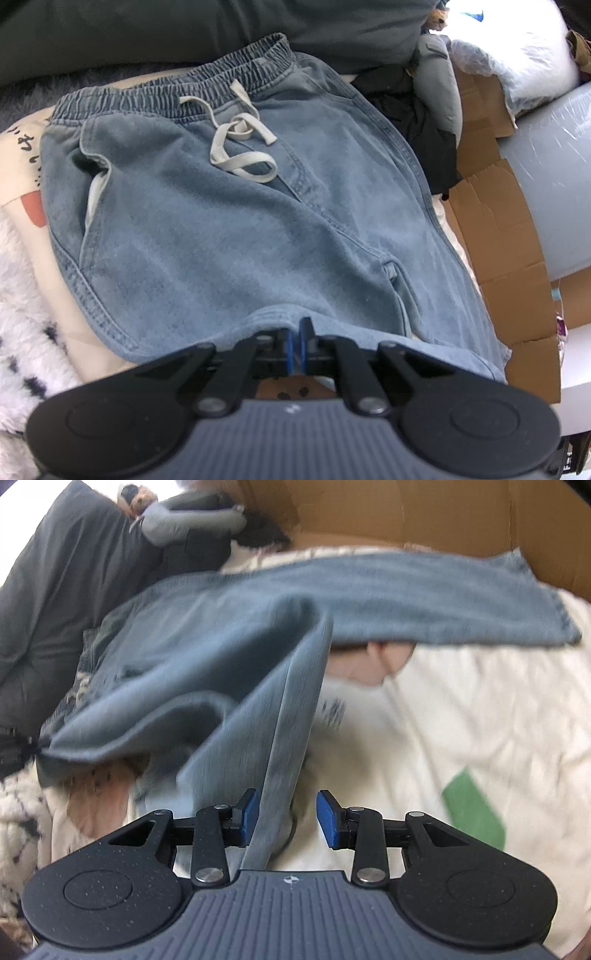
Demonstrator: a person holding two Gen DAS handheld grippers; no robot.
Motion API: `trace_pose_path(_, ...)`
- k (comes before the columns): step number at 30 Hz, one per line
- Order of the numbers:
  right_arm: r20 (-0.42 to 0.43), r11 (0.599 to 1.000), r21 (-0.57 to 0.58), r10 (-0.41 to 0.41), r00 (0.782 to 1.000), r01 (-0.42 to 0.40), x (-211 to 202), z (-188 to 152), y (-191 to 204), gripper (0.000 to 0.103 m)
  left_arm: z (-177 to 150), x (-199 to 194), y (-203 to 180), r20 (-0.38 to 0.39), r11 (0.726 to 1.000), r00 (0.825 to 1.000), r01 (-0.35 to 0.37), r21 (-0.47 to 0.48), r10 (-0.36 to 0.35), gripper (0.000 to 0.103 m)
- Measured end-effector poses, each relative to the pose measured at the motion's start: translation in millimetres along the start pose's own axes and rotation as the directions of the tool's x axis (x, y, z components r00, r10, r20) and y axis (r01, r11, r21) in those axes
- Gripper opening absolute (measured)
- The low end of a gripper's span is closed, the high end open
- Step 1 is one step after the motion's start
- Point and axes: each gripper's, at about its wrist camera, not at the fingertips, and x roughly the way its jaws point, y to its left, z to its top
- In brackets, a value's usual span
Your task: Fold clothes
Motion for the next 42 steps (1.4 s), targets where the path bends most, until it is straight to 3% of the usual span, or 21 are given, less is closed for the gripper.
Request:
trace_pose_path(11, -0.043, 0.998, 0.035, 0.062, 0.997, -0.061, 36, -46, 12, 0.041, -2, 5, 1, -0.005, 1.000, 1.000, -0.006, 0.003, 0.006, 0.004)
trace_pose_path(17, -0.066, 0.999, 0.032, 0.040, 0.997, -0.038, 52, -51, 21, 0.040, -4, 7, 3, -0.021, 1.000, 1.000, -0.015, 0.002, 0.015, 0.004)
trace_pose_path(19, -0.059, 0.998, 0.033, 0.046, 0.997, -0.044, 51, -53, 23, 0.031, -5, 8, 2, -0.024, 1.000, 1.000, -0.018, 0.003, 0.018, 0.004)
trace_pose_path(20, -0.062, 0.999, 0.021, 0.043, 0.997, -0.042, 51, -53, 24, 0.018, -5, 8, 2, -0.026, 1.000, 1.000, -0.018, 0.006, 0.018, 0.004)
trace_pose_path(21, -0.073, 0.999, 0.011, 0.039, 0.997, -0.038, 50, -52, 24, 0.015, -5, 7, 2, -0.028, 1.000, 0.999, -0.017, 0.008, 0.017, 0.004)
trace_pose_path(24, -0.090, 0.999, 0.015, 0.034, 0.995, -0.032, 37, -47, 23, 0.012, -5, 5, 0, -0.040, 1.000, 0.999, -0.015, 0.020, 0.016, 0.004)
trace_pose_path(32, -0.072, 0.997, -0.021, -0.081, 0.994, 0.079, -26, -36, 5, 0.010, -10, -7, -4, -0.058, 0.998, 0.998, 0.010, 0.055, -0.007, 0.004)
trace_pose_path(42, -0.047, 0.969, -0.018, -0.248, 0.968, 0.248, -100, -24, -46, 0.010, -24, -26, -7, -0.096, 0.994, 0.994, 0.061, 0.093, -0.053, 0.004)
